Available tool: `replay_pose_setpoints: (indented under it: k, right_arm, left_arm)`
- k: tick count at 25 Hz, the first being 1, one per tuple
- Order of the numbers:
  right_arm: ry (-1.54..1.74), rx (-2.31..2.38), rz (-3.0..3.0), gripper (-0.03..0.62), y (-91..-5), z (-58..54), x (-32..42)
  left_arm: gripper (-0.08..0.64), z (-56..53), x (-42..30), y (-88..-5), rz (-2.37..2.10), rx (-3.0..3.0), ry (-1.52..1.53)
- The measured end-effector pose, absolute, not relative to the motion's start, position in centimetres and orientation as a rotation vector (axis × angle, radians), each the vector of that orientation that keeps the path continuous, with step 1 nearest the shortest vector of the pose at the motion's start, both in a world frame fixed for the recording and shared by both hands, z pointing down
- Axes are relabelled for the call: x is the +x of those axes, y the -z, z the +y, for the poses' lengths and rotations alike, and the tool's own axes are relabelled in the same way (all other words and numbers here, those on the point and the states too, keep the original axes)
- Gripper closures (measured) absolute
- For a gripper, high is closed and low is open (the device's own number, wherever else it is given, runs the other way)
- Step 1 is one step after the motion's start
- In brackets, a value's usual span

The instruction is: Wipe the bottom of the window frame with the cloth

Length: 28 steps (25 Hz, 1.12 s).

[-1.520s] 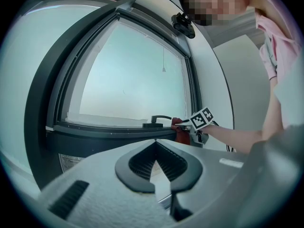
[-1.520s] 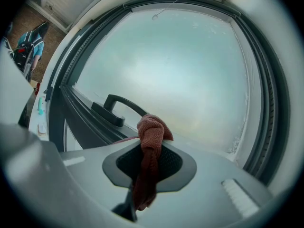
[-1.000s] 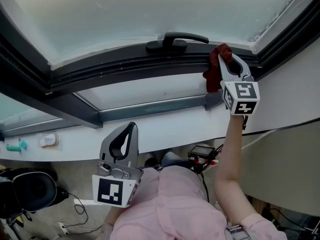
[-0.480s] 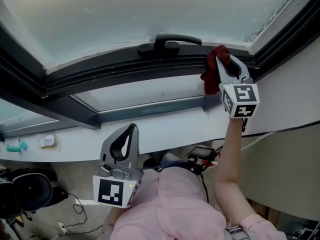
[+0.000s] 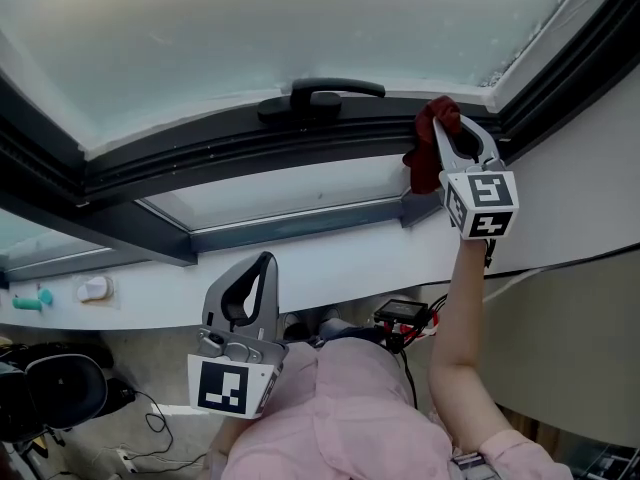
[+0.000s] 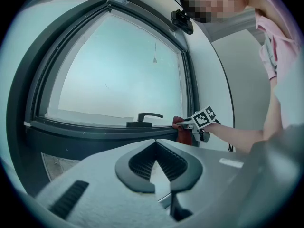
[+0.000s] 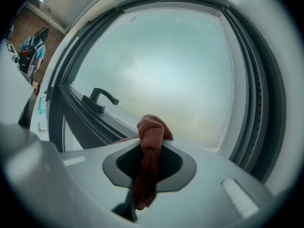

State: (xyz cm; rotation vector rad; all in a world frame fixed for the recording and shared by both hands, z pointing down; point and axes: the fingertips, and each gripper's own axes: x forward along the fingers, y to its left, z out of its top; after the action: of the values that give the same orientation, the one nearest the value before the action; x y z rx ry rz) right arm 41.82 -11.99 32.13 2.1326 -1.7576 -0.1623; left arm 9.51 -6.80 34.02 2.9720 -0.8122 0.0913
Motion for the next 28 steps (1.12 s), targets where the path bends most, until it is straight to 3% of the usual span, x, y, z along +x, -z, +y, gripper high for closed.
replay_pose_setpoints:
  k: [28]
  right_arm:
    - [0.112,2.261,-1.632,0.529,-32.2,-8.4,50.6]
  left_arm:
    - [0.565,-6.3,12.9,-34.2,-0.797,2.961,-0.132]
